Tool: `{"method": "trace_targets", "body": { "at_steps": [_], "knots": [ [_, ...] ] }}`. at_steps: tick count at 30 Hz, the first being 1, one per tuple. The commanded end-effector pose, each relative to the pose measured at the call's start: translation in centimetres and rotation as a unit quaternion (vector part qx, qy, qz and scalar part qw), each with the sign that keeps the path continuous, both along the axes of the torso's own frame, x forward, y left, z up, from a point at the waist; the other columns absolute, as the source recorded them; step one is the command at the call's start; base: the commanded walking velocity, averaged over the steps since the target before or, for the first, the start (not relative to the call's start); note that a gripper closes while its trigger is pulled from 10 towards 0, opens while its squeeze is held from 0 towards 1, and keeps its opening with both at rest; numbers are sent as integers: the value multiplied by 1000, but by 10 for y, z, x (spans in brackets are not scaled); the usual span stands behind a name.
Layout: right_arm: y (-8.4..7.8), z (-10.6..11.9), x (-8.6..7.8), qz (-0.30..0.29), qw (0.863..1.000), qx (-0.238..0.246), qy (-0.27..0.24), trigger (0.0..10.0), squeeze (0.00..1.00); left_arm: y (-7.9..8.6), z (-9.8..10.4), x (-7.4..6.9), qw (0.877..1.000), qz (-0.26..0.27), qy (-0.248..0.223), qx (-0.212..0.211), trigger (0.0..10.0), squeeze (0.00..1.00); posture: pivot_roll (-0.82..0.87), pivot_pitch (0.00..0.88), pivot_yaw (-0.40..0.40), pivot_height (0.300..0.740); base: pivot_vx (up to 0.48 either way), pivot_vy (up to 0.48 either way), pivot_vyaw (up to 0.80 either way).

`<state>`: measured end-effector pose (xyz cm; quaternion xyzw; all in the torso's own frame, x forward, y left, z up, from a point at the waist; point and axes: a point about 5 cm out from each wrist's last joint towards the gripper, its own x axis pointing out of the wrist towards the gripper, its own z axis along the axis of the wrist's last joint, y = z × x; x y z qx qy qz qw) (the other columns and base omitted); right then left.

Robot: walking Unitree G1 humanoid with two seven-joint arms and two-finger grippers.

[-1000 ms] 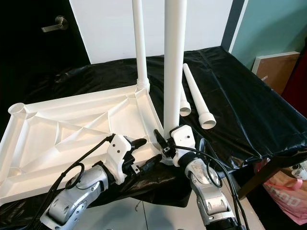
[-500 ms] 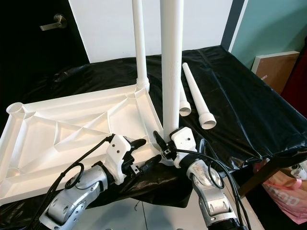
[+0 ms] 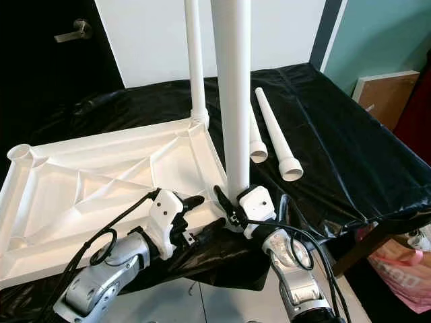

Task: Building children table

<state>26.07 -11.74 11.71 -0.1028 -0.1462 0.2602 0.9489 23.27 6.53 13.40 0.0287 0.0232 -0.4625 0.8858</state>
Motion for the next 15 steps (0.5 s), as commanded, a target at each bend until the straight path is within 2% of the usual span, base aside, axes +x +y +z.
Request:
{"method": "trace_targets", "body": {
  "at_steps": [1, 15],
  "knots": [
    [-1, -17, -4, -7, 999, -9, 35, 10000, 0, -3, 1, -6, 999, -45, 7, 0, 10000, 0, -147, 71, 33, 740, 0, 0, 0],
    [1, -25, -9, 6, 999, -14, 29, 10000, 0, -3, 2, -6, 999, -47, 6, 1, 10000, 0, -146, 72, 38, 740, 0, 0, 0]
  ]
}}
